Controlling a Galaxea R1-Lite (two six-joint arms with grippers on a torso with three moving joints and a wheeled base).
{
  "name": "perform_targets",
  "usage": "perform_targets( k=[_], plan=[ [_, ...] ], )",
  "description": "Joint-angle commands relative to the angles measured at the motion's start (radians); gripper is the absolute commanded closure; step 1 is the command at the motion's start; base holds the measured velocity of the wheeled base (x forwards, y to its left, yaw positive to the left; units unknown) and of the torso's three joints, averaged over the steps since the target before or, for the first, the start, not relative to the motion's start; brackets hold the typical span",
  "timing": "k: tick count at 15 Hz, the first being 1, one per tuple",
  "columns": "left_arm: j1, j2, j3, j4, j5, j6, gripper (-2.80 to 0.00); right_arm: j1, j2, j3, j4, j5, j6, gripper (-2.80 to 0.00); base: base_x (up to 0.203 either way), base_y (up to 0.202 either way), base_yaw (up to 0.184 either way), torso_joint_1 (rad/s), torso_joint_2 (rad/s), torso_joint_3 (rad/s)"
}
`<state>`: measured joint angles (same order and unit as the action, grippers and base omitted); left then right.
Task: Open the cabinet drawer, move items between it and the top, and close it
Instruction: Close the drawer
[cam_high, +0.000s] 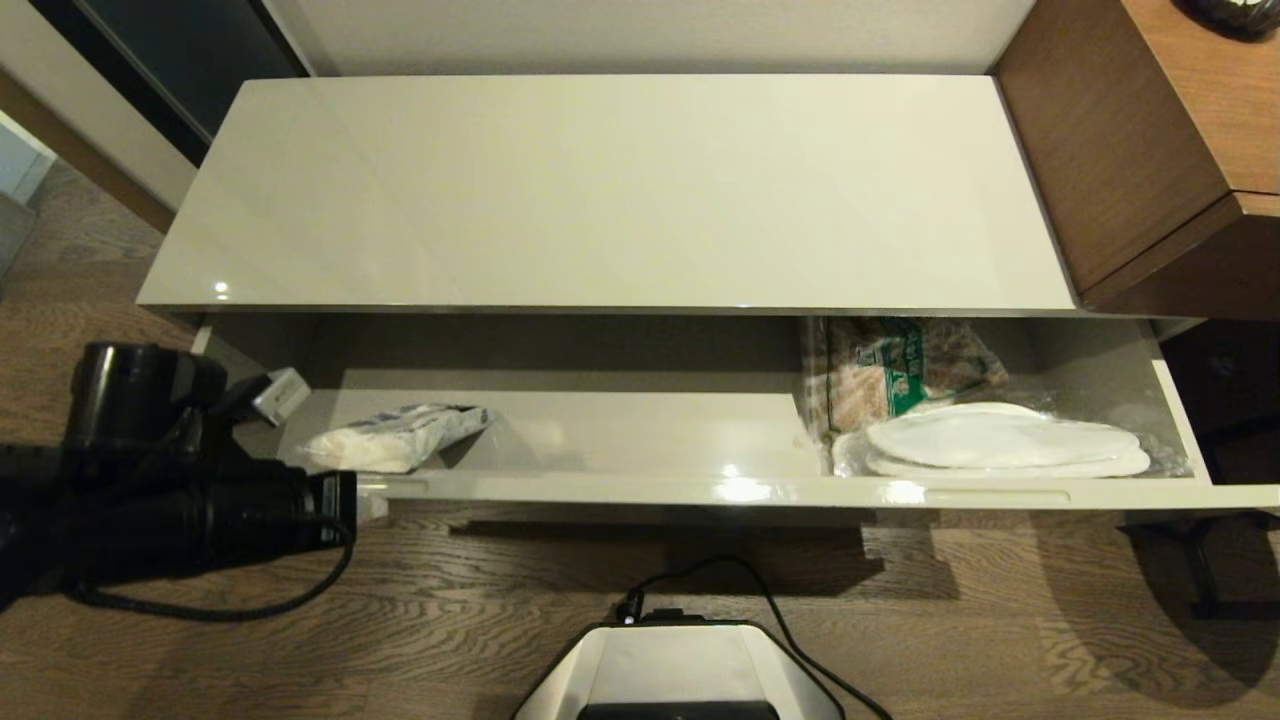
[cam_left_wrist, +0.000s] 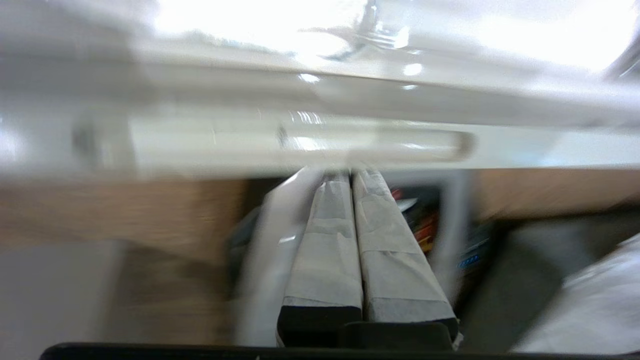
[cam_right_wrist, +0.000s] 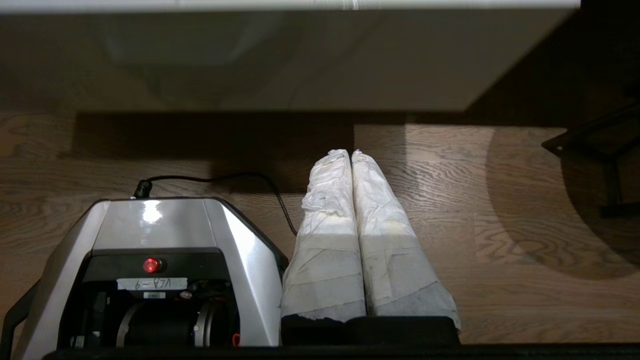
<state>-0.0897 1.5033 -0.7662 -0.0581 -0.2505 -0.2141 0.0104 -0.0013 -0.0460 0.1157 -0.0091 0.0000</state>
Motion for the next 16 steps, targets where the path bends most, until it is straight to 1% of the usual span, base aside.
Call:
perform_targets(
  k=[1, 2, 3, 4, 5, 6, 7, 8, 10, 11, 13, 16],
  plan=[
    [-0.021, 0.026, -0.212, 0.112, 0.002, -0.167, 0.0, 0.0, -0.023, 0.001, 0.001, 0.0, 0.0, 0.0, 0.0, 0.0, 0.0, 0.0, 0.0, 0.0],
    [-0.029, 0.047, -0.295, 0.175, 0.005, -0.265, 0.0, 0.0, -0.023, 0.001, 0.001, 0.0, 0.0, 0.0, 0.0, 0.0, 0.0, 0.0, 0.0, 0.0],
    [-0.032, 0.066, -0.356, 0.24, 0.003, -0.337, 0.0, 0.0, -0.022, 0.0, 0.001, 0.0, 0.0, 0.0, 0.0, 0.0, 0.0, 0.0, 0.0, 0.0],
    [-0.033, 0.087, -0.459, 0.326, -0.001, -0.399, 0.0, 0.0, -0.022, 0.0, 0.001, 0.0, 0.0, 0.0, 0.0, 0.0, 0.0, 0.0, 0.0, 0.0],
    [-0.033, 0.103, -0.59, 0.43, -0.005, -0.457, 0.0, 0.0, -0.022, 0.0, 0.001, 0.0, 0.0, 0.0, 0.0, 0.0, 0.0, 0.0, 0.0, 0.0],
    [-0.033, 0.106, -0.683, 0.537, -0.011, -0.506, 0.0, 0.0, -0.023, 0.0, 0.001, 0.0, 0.0, 0.0, 0.0, 0.0, 0.0, 0.0, 0.0, 0.0],
    [-0.033, 0.089, -0.739, 0.602, -0.025, -0.538, 0.0, 0.0, -0.022, 0.0, 0.001, 0.0, 0.0, 0.0, 0.0, 0.0, 0.0, 0.0, 0.0, 0.0],
    [-0.033, 0.048, -0.753, 0.655, -0.051, -0.56, 0.0, 0.0, -0.023, 0.0, 0.001, 0.0, 0.0, 0.0, 0.0, 0.0, 0.0, 0.0, 0.0, 0.0],
    [-0.033, -0.046, -0.742, 0.731, -0.124, -0.568, 0.0, 0.0, -0.022, 0.0, 0.001, 0.0, 0.0, 0.0, 0.0, 0.0, 0.0, 0.0, 0.0, 0.0],
    [-0.033, -0.079, -0.742, 0.77, -0.146, -0.561, 0.0, 0.0, -0.022, 0.0, 0.001, 0.0, 0.0, 0.0, 0.0, 0.0, 0.0, 0.0, 0.0, 0.0],
    [-0.034, -0.215, -0.747, 0.861, -0.171, -0.544, 0.0, 0.0, -0.023, 0.0, 0.001, 0.0, 0.0, 0.0, 0.0, 0.0, 0.0, 0.0, 0.0, 0.0],
    [-0.036, -0.457, -0.774, 1.087, -0.187, -0.476, 0.0, 0.0, -0.022, 0.0, 0.001, 0.0, 0.0, 0.0, 0.0, 0.0, 0.0, 0.0, 0.0, 0.0]
  ],
)
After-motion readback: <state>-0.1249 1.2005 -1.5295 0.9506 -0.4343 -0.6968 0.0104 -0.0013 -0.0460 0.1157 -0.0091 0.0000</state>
